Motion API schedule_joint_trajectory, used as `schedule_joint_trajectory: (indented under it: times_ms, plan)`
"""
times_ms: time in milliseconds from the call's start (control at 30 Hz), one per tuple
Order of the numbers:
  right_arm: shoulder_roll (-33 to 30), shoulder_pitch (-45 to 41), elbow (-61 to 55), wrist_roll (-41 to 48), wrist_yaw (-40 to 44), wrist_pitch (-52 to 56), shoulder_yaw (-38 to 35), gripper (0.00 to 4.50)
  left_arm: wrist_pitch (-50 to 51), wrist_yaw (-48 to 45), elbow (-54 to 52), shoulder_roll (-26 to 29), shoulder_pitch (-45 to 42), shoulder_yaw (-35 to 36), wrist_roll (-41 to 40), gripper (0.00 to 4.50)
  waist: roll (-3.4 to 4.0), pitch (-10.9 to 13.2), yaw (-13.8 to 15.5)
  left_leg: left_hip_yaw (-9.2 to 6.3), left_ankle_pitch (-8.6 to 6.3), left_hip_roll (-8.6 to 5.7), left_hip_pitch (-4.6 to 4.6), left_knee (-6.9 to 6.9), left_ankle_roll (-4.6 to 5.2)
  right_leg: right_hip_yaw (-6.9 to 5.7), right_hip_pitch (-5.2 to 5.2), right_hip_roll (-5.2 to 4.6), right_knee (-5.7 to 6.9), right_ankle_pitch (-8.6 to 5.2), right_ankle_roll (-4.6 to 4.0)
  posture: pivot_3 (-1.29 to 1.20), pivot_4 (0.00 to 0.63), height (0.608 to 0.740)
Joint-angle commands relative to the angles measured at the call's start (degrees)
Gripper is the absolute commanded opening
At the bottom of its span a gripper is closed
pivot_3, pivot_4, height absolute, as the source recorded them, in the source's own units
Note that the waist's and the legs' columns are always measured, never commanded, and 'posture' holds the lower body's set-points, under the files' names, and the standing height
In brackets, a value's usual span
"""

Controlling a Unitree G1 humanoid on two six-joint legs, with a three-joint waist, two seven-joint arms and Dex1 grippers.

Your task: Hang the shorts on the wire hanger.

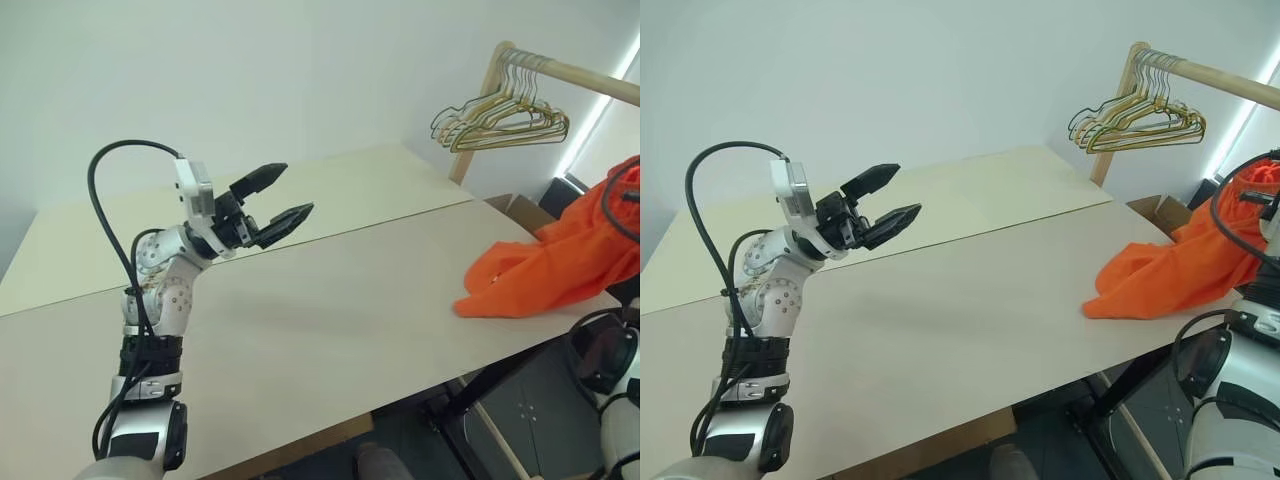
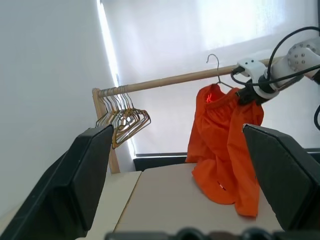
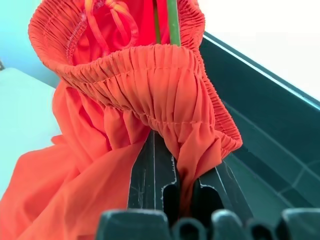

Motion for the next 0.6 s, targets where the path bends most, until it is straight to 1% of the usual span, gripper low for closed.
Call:
schedule_joint_trajectory:
  times_ms: [33, 233, 400, 600]
  plan:
    - [-1.5, -3.9, 5.3, 0.5, -2.3, -7.2, -0.8, 0.0, -0.9, 1.0, -2.8, -0.3, 0.5, 0.0, -0.7, 4.48, 0.0, 0.0, 0.0, 0.01, -0.01, 0.01, 0.0, 0.0, 0.01, 0.01, 0.0, 0.03, 0.0, 0.0, 0.0, -0.22, 0.0, 0.74]
    - [-4.3, -9.9, 19.4, 2.0, -5.1, -16.6, -1.2, 0.0, -1.0, 1.5, -3.8, 0.1, 1.6, -0.5, -0.3, 4.48, 0.06, 0.0, 0.1, 0.08, -0.07, -0.01, 0.04, -0.01, 0.13, 0.08, 0.06, 0.06, -0.05, 0.0, 0.03, -0.22, 0.0, 0.74]
    - [-6.6, -14.2, 30.2, 3.0, -5.3, -22.9, 0.2, 0.0, -1.2, 1.4, -3.7, 0.2, 1.9, -1.0, 0.2, 4.48, 0.1, 0.0, 0.3, 0.15, -0.1, 0.03, 0.04, -0.03, 0.17, 0.16, 0.08, 0.16, -0.14, 0.0, 0.04, -0.22, 0.0, 0.74]
    - [-7.8, -16.3, 39.1, 6.3, -7.0, -26.6, -1.5, 0.0, -1.5, 1.3, -3.5, 0.4, 1.8, -1.4, 0.4, 4.48, 0.09, 0.0, 0.6, 0.33, -0.19, 0.04, 0.21, -0.03, 0.34, 0.32, 0.25, 0.22, -0.22, 0.01, 0.12, -0.21, 0.0, 0.74]
